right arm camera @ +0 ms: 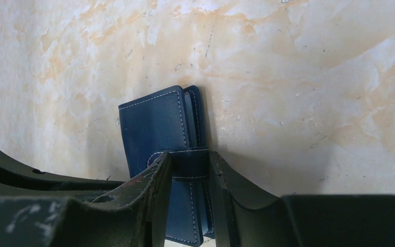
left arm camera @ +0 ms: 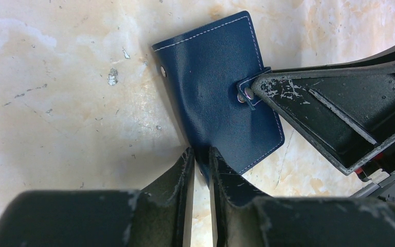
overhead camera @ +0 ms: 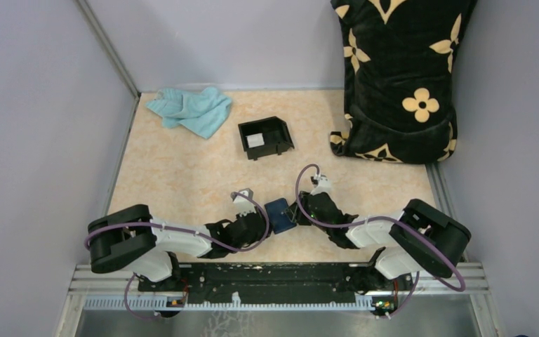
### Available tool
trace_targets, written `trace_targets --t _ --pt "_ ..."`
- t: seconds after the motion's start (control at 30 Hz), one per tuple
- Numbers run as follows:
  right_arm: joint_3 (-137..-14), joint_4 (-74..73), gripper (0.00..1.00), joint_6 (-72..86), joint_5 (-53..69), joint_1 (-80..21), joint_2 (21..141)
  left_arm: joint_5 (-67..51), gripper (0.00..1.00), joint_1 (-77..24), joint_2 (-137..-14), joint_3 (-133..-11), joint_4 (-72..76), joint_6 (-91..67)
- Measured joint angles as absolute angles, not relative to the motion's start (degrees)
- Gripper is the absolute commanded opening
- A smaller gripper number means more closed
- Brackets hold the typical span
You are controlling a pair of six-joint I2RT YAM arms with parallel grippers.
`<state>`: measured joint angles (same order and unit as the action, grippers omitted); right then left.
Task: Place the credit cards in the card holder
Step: Close the card holder at the center of the board.
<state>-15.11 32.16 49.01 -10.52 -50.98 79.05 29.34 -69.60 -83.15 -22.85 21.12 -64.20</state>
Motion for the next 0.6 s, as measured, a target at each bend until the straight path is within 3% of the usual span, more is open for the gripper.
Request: trace_targets --t 0.6 --pt "-15.11 32.08 0.32 49.06 -9.1 -51.94 79.07 29.36 0.36 -69.1 -80.34 -24.05 15.0 -64.12"
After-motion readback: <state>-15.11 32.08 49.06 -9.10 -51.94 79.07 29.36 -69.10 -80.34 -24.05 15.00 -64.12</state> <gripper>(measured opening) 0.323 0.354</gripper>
